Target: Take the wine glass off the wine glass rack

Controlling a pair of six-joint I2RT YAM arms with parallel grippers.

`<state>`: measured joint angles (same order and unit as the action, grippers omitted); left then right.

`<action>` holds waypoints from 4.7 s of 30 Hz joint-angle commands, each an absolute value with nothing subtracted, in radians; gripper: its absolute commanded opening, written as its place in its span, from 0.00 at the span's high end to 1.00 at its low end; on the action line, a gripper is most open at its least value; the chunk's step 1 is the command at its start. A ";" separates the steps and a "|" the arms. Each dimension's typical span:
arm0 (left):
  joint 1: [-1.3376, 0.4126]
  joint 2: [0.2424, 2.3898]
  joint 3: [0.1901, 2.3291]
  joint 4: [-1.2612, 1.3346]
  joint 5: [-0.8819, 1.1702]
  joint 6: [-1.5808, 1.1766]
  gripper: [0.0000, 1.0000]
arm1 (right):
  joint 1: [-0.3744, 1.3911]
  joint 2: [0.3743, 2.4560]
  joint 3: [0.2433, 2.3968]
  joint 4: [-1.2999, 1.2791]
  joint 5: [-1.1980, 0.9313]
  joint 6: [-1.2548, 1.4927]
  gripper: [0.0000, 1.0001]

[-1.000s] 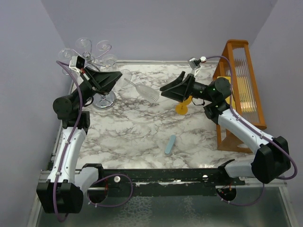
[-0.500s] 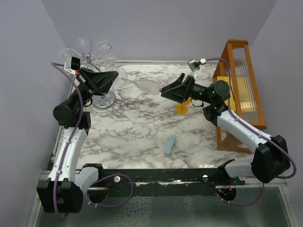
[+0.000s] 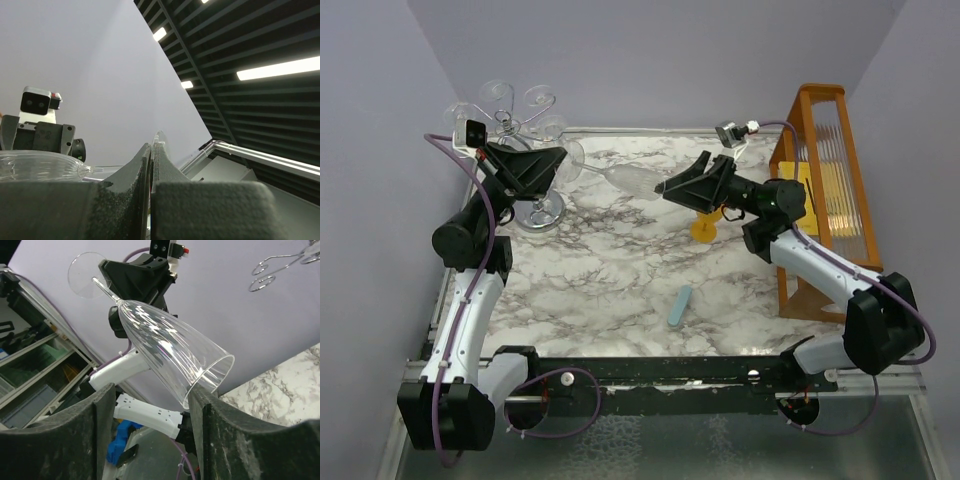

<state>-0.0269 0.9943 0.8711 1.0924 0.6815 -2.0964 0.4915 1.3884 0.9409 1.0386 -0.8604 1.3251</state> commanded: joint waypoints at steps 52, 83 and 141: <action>-0.044 0.596 0.668 0.484 0.458 -1.803 0.02 | 0.532 1.031 0.984 0.417 -0.402 0.958 0.99; -0.045 0.611 1.041 -0.152 0.311 -1.221 0.03 | 0.532 1.238 1.444 -1.303 -0.008 0.940 0.99; -0.045 0.629 1.133 -0.282 0.263 -1.087 0.03 | 0.532 1.673 1.750 -1.410 0.270 0.937 0.75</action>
<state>-0.0418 0.6453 1.1049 -0.2687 0.2855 -1.1057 0.5327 1.6630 1.7180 -1.3960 0.2573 0.9527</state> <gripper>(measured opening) 0.971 0.183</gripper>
